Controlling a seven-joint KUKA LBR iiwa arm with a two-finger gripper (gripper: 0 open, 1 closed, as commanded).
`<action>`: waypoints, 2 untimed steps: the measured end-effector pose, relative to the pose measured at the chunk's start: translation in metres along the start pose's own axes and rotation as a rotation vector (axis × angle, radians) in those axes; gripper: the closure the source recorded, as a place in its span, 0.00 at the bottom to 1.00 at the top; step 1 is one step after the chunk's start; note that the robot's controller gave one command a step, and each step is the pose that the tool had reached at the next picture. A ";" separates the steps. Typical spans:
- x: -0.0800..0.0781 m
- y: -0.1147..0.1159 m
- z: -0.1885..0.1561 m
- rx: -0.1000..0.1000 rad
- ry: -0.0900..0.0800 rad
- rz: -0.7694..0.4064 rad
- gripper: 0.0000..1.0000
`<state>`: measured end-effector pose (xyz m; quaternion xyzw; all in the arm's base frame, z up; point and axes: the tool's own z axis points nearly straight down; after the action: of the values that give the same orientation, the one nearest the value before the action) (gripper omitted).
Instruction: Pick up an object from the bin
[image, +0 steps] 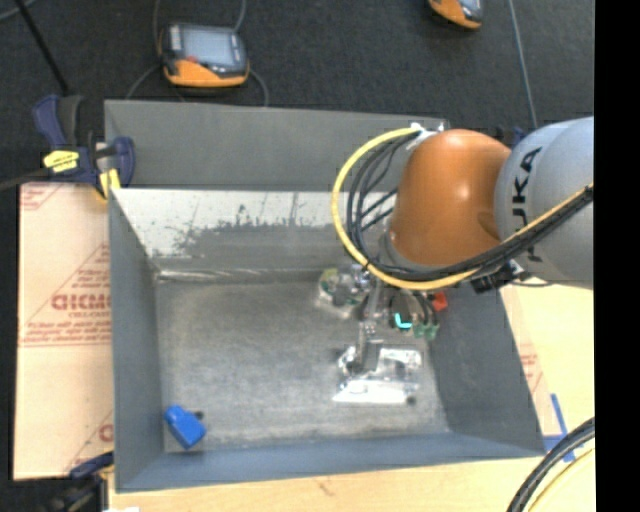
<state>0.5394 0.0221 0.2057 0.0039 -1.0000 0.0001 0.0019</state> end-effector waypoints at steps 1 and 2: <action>0.014 -0.086 0.089 0.002 0.001 0.084 0.00; 0.031 -0.087 0.138 0.000 -0.003 0.090 0.00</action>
Offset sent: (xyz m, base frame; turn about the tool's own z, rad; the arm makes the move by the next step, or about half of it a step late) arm -0.0116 -0.0811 -0.0852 0.0759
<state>0.5087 -0.0653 0.0679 -0.0409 -0.9992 0.0002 0.0005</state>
